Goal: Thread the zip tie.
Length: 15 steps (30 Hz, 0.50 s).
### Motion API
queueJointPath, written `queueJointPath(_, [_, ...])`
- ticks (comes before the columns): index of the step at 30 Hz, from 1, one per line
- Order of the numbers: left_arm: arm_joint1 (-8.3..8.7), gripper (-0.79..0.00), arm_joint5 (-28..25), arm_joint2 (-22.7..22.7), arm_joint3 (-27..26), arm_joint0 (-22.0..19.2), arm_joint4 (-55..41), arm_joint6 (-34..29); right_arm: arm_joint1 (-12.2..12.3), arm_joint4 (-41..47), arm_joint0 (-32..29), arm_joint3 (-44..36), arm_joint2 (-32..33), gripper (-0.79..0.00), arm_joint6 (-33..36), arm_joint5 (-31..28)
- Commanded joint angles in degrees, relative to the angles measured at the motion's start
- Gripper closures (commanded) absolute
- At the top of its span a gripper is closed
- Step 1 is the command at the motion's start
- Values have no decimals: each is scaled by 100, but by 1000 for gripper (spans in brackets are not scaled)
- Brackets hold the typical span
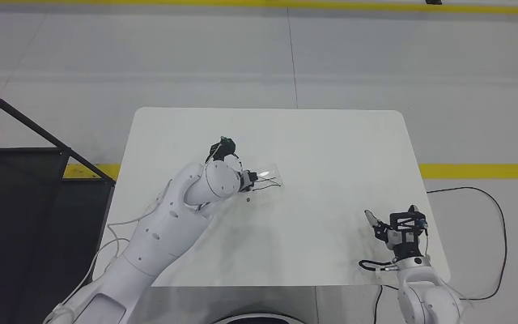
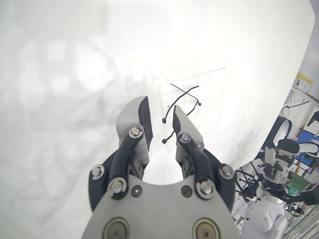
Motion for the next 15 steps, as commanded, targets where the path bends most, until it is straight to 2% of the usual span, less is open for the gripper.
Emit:
queueJointPath(1, [-3,-197,-5,3,8,0,0,5,0,0,0,0,0,-785,0,0])
queueJointPath(5, [-8,-135,-14,3,22,-2,-4,-8,0,0,0,0,0,-785,0,0])
queueJointPath(8, [-9,-139,-22,-3,16,6,3,-3,0,0,0,0,0,-785,0,0])
queueJointPath(10, [-5,-18,-25,-15,1,20,12,-9,0,0,0,0,0,-785,0,0])
queueJointPath(11, [-3,-3,-30,-22,-14,28,20,-7,0,0,0,0,0,-785,0,0])
queueJointPath(15, [10,-22,-25,-58,-88,71,59,-18,0,0,0,0,0,-785,0,0])
